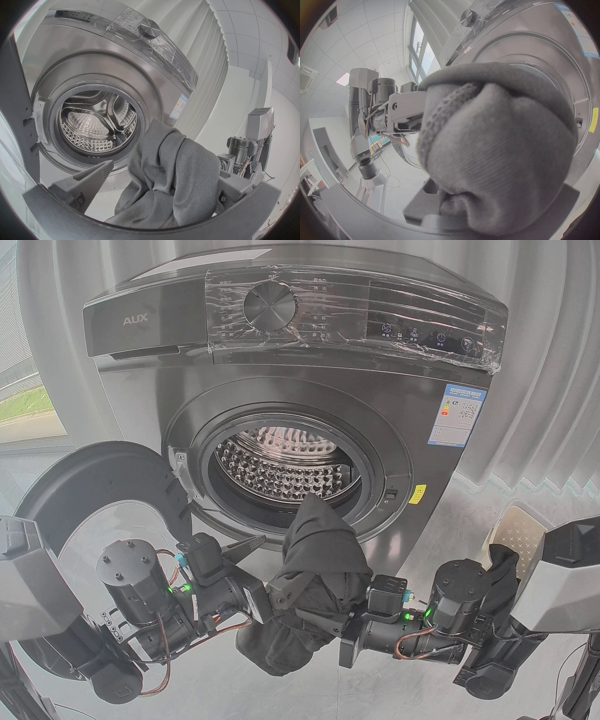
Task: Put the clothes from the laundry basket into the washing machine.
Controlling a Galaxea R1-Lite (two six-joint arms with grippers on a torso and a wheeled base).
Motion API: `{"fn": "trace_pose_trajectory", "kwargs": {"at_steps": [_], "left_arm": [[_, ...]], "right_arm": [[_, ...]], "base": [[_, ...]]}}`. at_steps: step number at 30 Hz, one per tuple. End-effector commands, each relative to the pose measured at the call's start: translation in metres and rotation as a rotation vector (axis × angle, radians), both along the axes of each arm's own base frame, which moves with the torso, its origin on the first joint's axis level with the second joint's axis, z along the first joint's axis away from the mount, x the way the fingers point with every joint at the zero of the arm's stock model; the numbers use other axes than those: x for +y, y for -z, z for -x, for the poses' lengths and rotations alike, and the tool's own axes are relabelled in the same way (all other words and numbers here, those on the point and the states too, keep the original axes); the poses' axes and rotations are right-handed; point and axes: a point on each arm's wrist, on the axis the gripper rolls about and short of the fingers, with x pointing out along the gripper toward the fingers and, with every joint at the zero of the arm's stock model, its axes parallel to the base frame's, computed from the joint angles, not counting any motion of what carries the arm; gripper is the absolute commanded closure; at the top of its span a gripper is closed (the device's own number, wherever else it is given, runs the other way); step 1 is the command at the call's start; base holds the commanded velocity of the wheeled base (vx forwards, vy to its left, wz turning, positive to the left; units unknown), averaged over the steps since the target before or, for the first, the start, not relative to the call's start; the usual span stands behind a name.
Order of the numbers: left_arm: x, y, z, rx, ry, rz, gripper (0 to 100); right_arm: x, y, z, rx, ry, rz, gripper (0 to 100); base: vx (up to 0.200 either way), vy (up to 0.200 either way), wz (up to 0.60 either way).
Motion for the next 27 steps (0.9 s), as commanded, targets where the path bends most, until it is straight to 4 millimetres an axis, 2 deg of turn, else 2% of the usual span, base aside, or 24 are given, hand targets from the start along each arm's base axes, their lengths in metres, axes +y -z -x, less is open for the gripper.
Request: {"fn": "trace_pose_trajectory", "kwargs": {"at_steps": [1,6,10,20,27], "left_arm": [[0.001,0.005,-0.001,0.015,-0.005,-0.012,0],[0.010,0.006,-0.007,0.020,-0.069,-0.017,0],[0.011,0.007,-0.004,0.028,-0.060,-0.018,0],[0.013,-0.008,0.016,-0.001,0.048,0.013,0],[0.016,-0.005,0.027,0.017,0.117,-0.005,0]], "right_arm": [[-0.006,-0.002,-0.001,0.001,0.015,-0.002,100],[-0.014,-0.001,-0.008,0.008,0.050,0.002,100],[-0.016,-0.004,-0.009,0.008,0.060,-0.008,100],[-0.028,-0.001,-0.018,0.042,0.109,-0.014,100],[-0.027,-0.003,-0.019,0.037,0.109,-0.021,100]], "base": [[0.000,0.000,0.00],[0.000,0.000,0.00],[0.000,0.000,0.00],[0.000,0.000,0.00],[0.000,0.000,0.00]]}}
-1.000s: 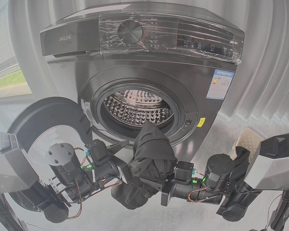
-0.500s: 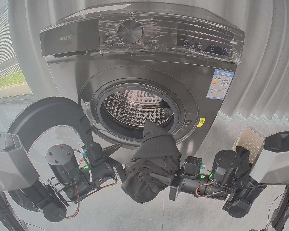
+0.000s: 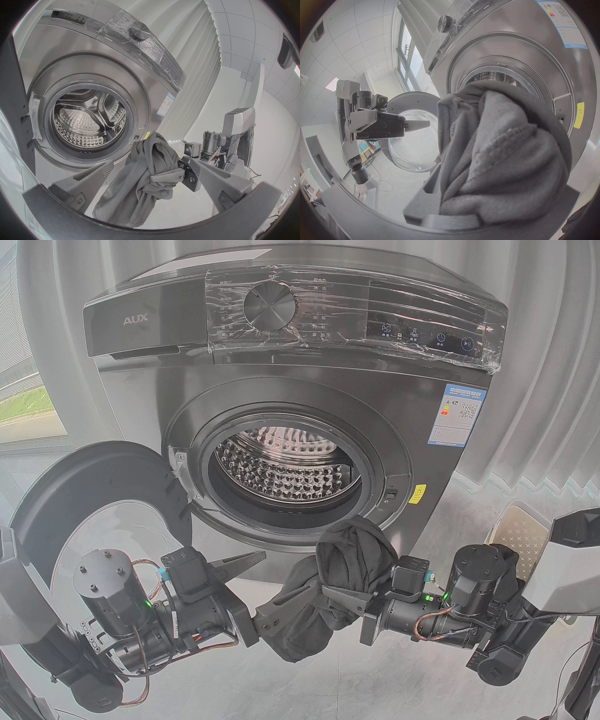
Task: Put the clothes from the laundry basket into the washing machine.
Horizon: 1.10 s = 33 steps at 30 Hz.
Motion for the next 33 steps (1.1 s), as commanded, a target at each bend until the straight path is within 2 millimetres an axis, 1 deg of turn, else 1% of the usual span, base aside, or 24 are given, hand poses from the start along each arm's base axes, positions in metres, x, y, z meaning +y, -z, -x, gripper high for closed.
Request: {"fn": "trace_pose_trajectory", "kwargs": {"at_steps": [1,5,9,13,15,16,23,33], "left_arm": [[0.004,0.000,0.004,0.001,0.001,-0.005,0],[0.006,0.008,0.004,0.035,-0.004,-0.028,0],[0.008,0.017,0.008,0.068,0.001,-0.057,0],[0.008,0.023,0.008,0.086,0.006,-0.078,0],[0.008,0.024,0.008,0.088,0.008,-0.081,0],[0.008,0.025,0.008,0.079,0.009,-0.093,0],[0.003,0.035,0.001,0.030,0.017,-0.175,0],[-0.006,0.038,-0.011,-0.015,0.016,-0.190,0]], "right_arm": [[0.000,-0.002,0.000,-0.006,-0.003,-0.006,100],[0.003,-0.003,0.003,-0.006,-0.022,-0.009,100],[0.006,-0.005,0.002,-0.015,-0.024,-0.021,100],[0.009,-0.015,0.002,-0.016,-0.027,-0.077,100],[0.011,-0.018,0.004,-0.009,-0.034,-0.093,100],[0.013,-0.022,0.009,0.000,-0.049,-0.114,100],[0.017,-0.025,0.014,0.002,-0.069,-0.127,100],[0.027,-0.026,0.021,0.012,-0.105,-0.138,100]], "base": [[0.000,0.000,0.00],[0.000,0.000,0.00],[0.000,0.000,0.00],[0.000,0.000,0.00],[0.000,0.000,0.00],[0.000,0.000,0.00],[0.000,0.000,0.00],[0.000,0.000,0.00]]}}
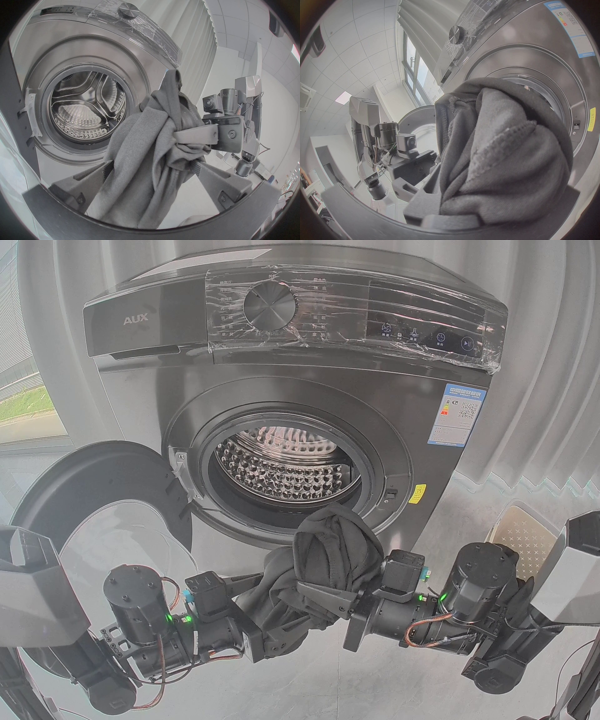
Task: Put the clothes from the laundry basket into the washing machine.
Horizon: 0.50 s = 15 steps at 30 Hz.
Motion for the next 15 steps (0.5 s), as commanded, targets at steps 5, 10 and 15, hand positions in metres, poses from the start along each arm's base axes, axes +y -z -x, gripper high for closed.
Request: {"fn": "trace_pose_trajectory", "kwargs": {"at_steps": [5,10,15], "left_arm": [[-0.009,0.002,-0.011,-0.030,0.000,-0.002,0],[-0.011,-0.004,-0.013,-0.054,-0.002,0.019,0],[-0.015,-0.008,-0.015,-0.068,0.004,0.032,100]], "right_arm": [[0.004,0.000,0.004,0.005,-0.015,-0.004,100],[0.004,0.000,0.003,0.013,-0.015,-0.007,100],[0.006,0.000,0.001,0.009,0.019,-0.014,100]], "base": [[0.000,0.000,0.00],[0.000,0.000,0.00],[0.000,0.000,0.00]]}}
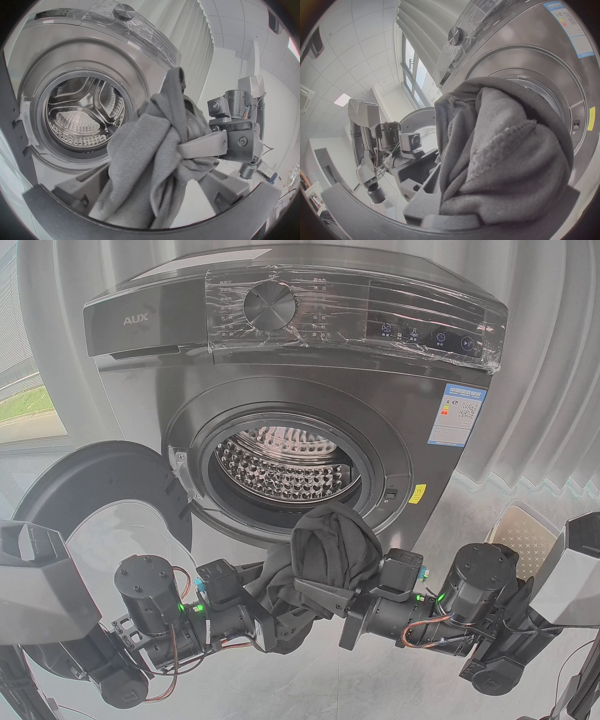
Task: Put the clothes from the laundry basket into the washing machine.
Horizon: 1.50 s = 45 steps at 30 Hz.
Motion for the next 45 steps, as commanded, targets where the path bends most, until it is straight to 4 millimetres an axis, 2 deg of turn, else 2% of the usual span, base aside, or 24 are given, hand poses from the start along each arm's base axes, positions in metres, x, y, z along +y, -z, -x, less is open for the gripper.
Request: {"fn": "trace_pose_trajectory", "kwargs": {"at_steps": [1,24,25,30,33,43,45], "left_arm": [[-0.003,-0.003,0.000,-0.013,0.006,0.015,100],[0.001,-0.002,-0.002,-0.001,-0.005,0.017,100],[0.001,-0.002,-0.002,-0.001,-0.007,0.017,100],[0.004,-0.003,-0.004,-0.006,-0.022,0.020,100],[0.014,-0.007,-0.012,-0.017,-0.063,0.028,100],[0.015,-0.011,-0.010,-0.027,-0.066,0.035,100],[0.015,-0.010,-0.010,-0.026,-0.068,0.035,100]], "right_arm": [[0.002,0.001,-0.001,0.003,0.005,0.001,100],[0.005,-0.001,0.001,0.010,-0.002,-0.014,100],[0.005,-0.002,-0.001,0.006,0.004,-0.020,0],[0.002,-0.004,-0.003,0.000,0.035,-0.024,0],[-0.012,-0.006,-0.006,0.003,0.104,-0.018,0],[-0.040,0.000,-0.007,0.030,0.178,0.032,0],[-0.047,-0.005,-0.011,0.003,0.205,0.030,0]], "base": [[0.000,0.000,0.00],[0.000,0.000,0.00],[0.000,0.000,0.00],[0.000,0.000,0.00],[0.000,0.000,0.00],[0.000,0.000,0.00],[0.000,0.000,0.00]]}}
